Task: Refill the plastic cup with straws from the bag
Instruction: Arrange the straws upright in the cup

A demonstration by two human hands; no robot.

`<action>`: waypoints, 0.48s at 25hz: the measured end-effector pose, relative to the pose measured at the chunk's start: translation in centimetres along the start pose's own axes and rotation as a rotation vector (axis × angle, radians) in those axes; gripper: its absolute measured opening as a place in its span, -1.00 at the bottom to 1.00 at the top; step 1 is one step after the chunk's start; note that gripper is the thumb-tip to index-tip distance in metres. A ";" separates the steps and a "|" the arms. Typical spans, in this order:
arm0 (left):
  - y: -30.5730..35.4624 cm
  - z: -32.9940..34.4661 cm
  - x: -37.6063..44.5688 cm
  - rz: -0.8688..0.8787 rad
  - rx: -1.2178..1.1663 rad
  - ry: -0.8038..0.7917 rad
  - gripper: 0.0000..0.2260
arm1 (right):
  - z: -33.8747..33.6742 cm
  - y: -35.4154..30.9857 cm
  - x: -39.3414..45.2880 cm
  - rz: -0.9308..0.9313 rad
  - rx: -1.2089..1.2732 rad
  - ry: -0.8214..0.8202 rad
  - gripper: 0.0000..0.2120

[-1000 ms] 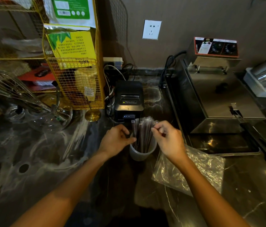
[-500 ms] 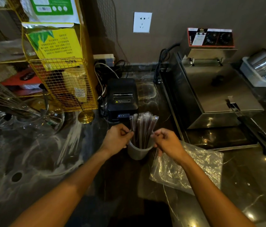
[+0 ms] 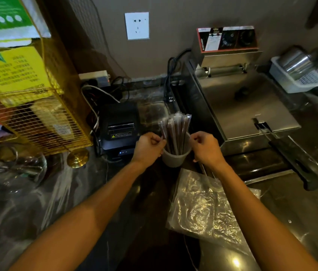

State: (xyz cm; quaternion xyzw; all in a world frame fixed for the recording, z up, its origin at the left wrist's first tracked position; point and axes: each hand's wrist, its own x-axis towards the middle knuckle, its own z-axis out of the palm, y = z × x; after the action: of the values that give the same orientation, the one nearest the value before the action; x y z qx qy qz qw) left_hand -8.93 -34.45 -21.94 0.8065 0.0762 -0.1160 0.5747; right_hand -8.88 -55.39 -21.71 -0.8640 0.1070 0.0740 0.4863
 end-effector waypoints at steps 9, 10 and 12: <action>-1.0 1.8 1.5 -0.048 -0.040 -0.013 -0.86 | 0.6 2.0 0.4 -0.044 -0.009 0.032 -0.77; -1.1 1.7 1.2 -0.056 -0.045 -0.026 -0.82 | 0.6 1.9 0.1 -0.044 -0.006 0.037 -0.75; -1.3 1.4 0.3 -0.074 -0.048 -0.016 -0.74 | 0.4 1.7 -0.8 -0.031 0.004 0.075 -0.63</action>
State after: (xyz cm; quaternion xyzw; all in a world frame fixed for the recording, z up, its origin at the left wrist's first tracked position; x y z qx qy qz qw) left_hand -9.16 -35.32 -23.61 0.7881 0.1043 -0.1417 0.5899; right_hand -10.15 -55.80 -23.16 -0.8668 0.1118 0.0339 0.4848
